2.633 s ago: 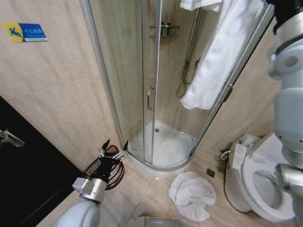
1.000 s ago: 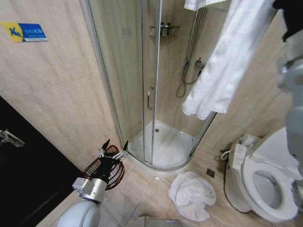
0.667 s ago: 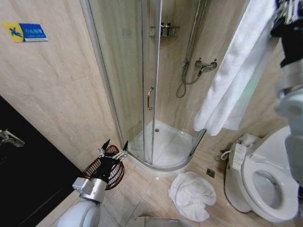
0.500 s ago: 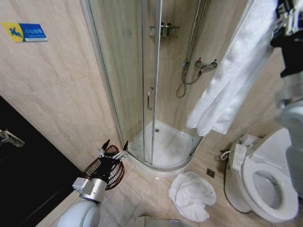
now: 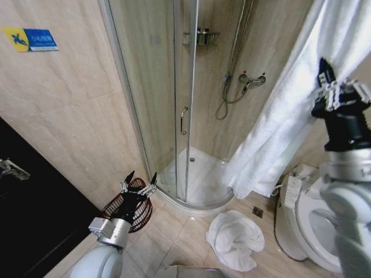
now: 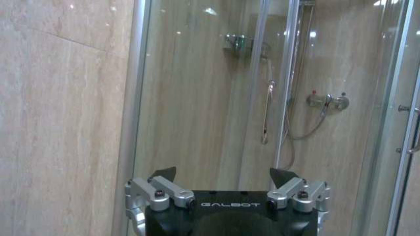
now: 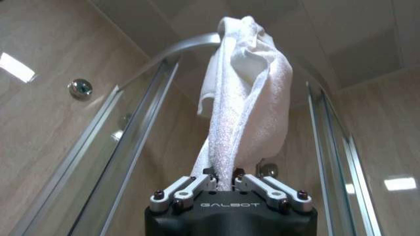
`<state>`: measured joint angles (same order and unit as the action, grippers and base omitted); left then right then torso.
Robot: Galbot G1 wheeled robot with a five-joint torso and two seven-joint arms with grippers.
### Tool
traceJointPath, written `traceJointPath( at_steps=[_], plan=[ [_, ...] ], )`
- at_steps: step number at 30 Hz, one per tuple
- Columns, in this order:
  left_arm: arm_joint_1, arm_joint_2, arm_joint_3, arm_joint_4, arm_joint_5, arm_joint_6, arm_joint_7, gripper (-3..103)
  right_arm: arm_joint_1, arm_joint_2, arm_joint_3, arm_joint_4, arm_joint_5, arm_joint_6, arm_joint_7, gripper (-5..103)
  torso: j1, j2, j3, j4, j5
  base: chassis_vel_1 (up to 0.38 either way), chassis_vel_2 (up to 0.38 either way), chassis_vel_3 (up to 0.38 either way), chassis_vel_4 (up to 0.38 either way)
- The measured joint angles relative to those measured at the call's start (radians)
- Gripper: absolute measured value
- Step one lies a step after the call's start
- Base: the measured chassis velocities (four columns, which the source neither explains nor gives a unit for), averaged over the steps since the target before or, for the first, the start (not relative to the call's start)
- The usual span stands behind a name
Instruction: Discard the used towel into the hamper.
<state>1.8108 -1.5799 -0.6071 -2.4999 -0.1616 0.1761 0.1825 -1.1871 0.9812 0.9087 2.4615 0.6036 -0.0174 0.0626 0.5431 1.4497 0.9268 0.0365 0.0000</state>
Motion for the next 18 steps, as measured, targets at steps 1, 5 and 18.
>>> traceJointPath(
  at_steps=[1, 5, 18],
  plan=[
    [0.000, 0.000, 0.000, 0.000, 0.000, 0.000, 0.000, 97, -0.018, 0.013, 0.002, 0.009, -0.006, 0.004, -0.002, 9, 0.000, 0.000, 0.000, 0.0000, -0.0001, 0.000, 0.000, 0.000, 0.000],
    [0.000, 0.000, 0.000, 0.000, 0.000, 0.000, 0.000, 97, -0.094, 0.065, -0.012, 0.039, -0.044, 0.024, -0.010, 9, 0.000, 0.000, 0.000, -0.0002, -0.0001, 0.000, 0.000, 0.000, 0.000],
    [0.000, 0.000, 0.000, 0.000, 0.000, 0.000, 0.000, 97, -0.207, 0.173, -0.078, 0.041, -0.144, 0.075, -0.028, 9, 0.000, 0.000, 0.000, 0.0000, -0.0001, 0.000, 0.000, 0.000, 0.000]
  ],
)
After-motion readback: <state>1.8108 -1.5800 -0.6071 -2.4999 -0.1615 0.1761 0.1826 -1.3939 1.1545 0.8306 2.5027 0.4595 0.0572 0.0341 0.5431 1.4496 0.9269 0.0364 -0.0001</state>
